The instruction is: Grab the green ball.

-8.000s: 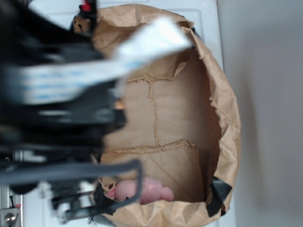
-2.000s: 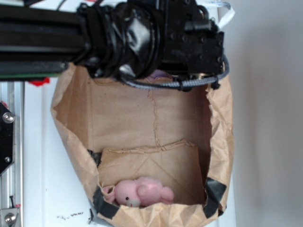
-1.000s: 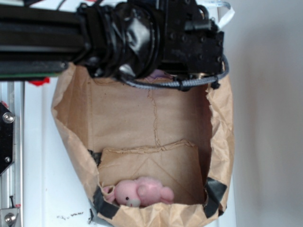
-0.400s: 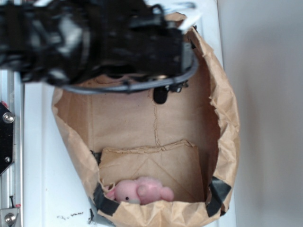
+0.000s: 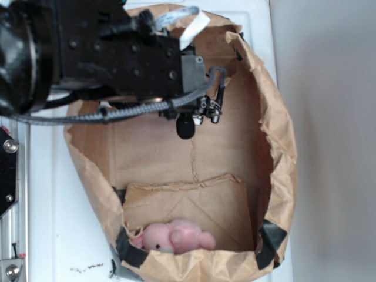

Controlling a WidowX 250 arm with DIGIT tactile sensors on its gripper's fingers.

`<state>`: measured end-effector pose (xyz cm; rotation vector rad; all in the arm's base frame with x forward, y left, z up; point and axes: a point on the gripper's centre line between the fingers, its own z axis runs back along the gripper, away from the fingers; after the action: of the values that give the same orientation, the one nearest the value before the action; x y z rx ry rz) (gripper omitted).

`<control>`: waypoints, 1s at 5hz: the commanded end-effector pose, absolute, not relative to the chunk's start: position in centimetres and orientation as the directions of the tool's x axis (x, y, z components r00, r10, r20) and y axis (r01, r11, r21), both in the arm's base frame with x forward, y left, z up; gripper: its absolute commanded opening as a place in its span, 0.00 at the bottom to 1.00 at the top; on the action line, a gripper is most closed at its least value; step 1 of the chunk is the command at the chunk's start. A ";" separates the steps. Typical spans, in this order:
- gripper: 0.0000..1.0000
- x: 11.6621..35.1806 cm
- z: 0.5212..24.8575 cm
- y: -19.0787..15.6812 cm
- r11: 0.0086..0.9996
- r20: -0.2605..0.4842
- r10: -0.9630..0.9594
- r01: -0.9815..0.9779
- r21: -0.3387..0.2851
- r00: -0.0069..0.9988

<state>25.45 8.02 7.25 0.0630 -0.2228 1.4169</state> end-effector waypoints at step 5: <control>1.00 27.7 6.4 12.2 0.073 0.259 0.965 -0.988 -0.135 0.036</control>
<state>27.37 11.06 5.09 0.1162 -0.2609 1.4546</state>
